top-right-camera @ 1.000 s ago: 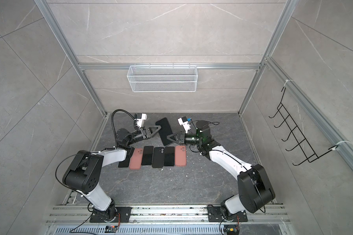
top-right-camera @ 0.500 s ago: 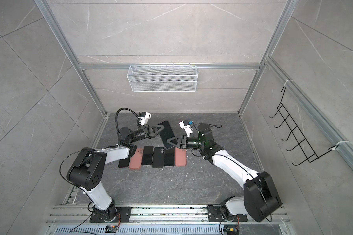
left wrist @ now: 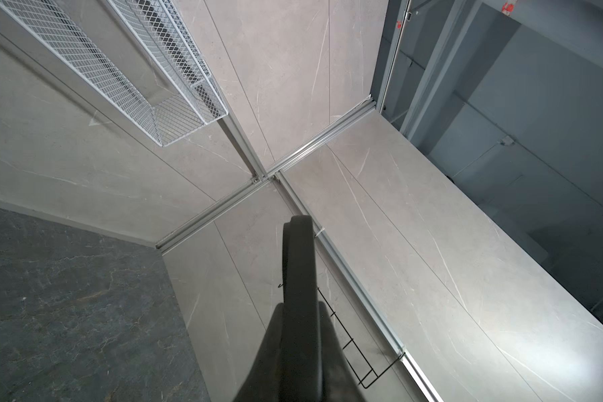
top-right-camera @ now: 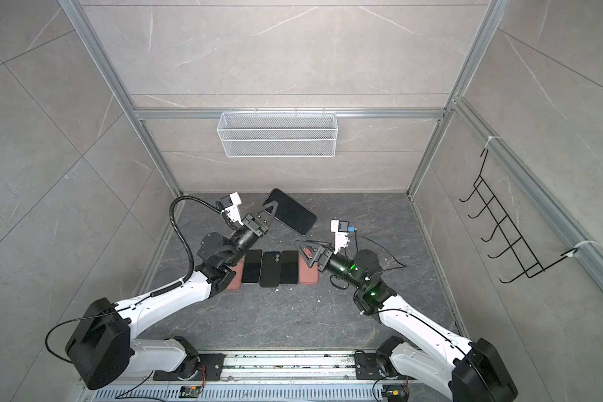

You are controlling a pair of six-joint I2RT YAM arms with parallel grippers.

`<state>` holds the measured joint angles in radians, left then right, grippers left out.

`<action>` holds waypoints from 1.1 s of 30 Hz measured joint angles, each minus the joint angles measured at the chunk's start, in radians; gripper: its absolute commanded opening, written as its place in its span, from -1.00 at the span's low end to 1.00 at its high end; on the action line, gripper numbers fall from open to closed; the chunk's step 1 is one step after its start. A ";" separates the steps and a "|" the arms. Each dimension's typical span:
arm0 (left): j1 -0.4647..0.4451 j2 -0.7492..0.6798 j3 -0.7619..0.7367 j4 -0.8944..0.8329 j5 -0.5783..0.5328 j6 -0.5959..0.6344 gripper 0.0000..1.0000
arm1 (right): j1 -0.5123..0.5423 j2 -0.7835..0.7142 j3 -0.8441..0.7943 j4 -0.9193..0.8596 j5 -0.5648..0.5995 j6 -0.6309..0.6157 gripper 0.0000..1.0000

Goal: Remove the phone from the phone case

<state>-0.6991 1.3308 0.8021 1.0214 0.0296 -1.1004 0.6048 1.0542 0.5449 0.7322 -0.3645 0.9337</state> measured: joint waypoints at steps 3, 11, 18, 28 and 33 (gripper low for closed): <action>0.003 0.003 -0.003 -0.031 -0.068 -0.009 -1.00 | 0.000 0.055 -0.002 0.093 0.014 0.025 0.78; 0.005 0.009 -0.036 -0.051 -0.156 -0.064 -1.00 | 0.001 0.159 -0.016 0.264 0.033 0.092 0.56; 0.005 0.035 -0.055 -0.041 -0.165 -0.119 -1.00 | 0.001 0.192 -0.030 0.350 0.060 0.123 0.07; 0.005 0.048 -0.066 -0.029 -0.185 -0.171 -1.00 | -0.005 0.328 -0.030 0.506 0.060 0.212 -0.64; 0.006 0.051 -0.066 -0.011 -0.185 -0.198 -1.00 | -0.007 0.346 -0.030 0.561 0.049 0.249 -0.95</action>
<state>-0.6930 1.3815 0.7357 1.0100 -0.1551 -1.2984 0.5980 1.3998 0.5152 1.2930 -0.3157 1.1831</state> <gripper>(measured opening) 0.118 0.129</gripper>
